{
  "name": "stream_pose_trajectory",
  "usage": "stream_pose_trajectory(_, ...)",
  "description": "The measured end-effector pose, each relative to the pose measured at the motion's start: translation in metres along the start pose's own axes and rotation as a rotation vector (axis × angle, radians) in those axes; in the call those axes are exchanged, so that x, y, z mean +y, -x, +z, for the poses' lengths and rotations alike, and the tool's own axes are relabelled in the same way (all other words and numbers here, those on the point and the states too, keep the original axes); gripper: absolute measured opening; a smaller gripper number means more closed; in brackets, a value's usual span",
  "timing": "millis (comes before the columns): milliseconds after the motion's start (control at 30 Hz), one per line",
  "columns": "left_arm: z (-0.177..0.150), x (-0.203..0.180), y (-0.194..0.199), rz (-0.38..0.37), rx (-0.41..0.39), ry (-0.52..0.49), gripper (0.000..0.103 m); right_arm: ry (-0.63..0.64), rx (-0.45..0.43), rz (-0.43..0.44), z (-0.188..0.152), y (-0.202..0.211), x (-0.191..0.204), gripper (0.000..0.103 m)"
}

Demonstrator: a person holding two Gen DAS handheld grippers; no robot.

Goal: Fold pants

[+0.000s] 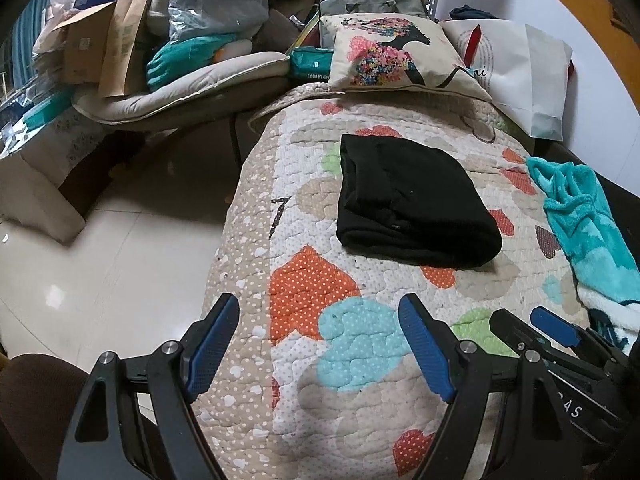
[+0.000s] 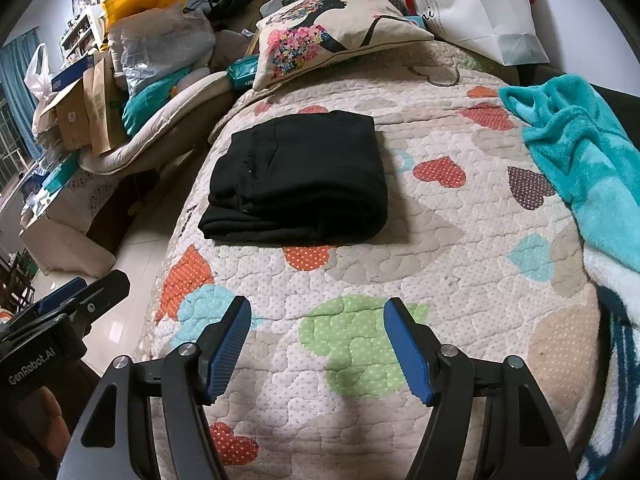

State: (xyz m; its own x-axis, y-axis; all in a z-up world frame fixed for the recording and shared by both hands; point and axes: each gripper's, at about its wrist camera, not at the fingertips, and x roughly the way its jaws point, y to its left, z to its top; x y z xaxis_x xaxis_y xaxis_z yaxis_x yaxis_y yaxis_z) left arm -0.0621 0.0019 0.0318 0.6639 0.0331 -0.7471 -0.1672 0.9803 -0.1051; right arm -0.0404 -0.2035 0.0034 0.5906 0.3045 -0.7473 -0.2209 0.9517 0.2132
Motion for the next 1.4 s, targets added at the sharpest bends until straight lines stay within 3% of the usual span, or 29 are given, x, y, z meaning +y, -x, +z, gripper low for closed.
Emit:
stream_pose_trajectory(667, -0.002, 0.003, -0.005, 0.0, 0.012, 0.011, 0.081, 0.005, 0.015, -0.002, -0.003, -0.005, 0.002, 0.076)
stream_pose_trajectory(767, 0.0, 0.004, 0.004, 0.03, -0.048, 0.012, 0.081, 0.007, 0.014, -0.002, -0.002, -0.006, 0.002, 0.076)
stream_pose_trajectory(833, 0.002, 0.004, 0.02, 0.066, -0.142, 0.011, 0.083, 0.009, 0.006, -0.002, -0.002, -0.004, 0.002, 0.076)
stream_pose_trajectory(867, 0.004, 0.004, 0.027, 0.076, -0.185, 0.014, 0.086, 0.01, -0.001, -0.002, -0.001, -0.003, 0.002, 0.076)
stream_pose_trajectory(900, 0.006, 0.004, 0.036, 0.086, -0.227, 0.019, 0.097, 0.013, -0.01, -0.002, -0.001, -0.001, 0.002, 0.076)
stream_pose_trajectory(933, 0.01, 0.004, 0.044, 0.092, -0.268, 0.024, 0.101, 0.018, -0.022, -0.004, 0.0, 0.001, 0.003, 0.076)
stream_pose_trajectory(1067, 0.021, 0.002, 0.061, 0.059, -0.372, 0.045, 0.103, 0.04, -0.056, -0.013, 0.002, 0.008, 0.006, 0.076)
stream_pose_trajectory(1167, 0.034, -0.002, 0.053, -0.013, -0.33, 0.045, 0.103, 0.042, -0.053, -0.018, 0.002, 0.008, 0.006, 0.077)
stream_pose_trajectory(1267, 0.044, -0.006, 0.027, -0.082, -0.191, 0.045, 0.103, 0.024, -0.046, -0.027, 0.003, 0.007, 0.001, 0.077)
stream_pose_trajectory(1400, 0.036, -0.015, -0.004, -0.066, -0.079, 0.042, 0.103, 0.001, -0.03, -0.039, 0.004, 0.004, -0.006, 0.077)
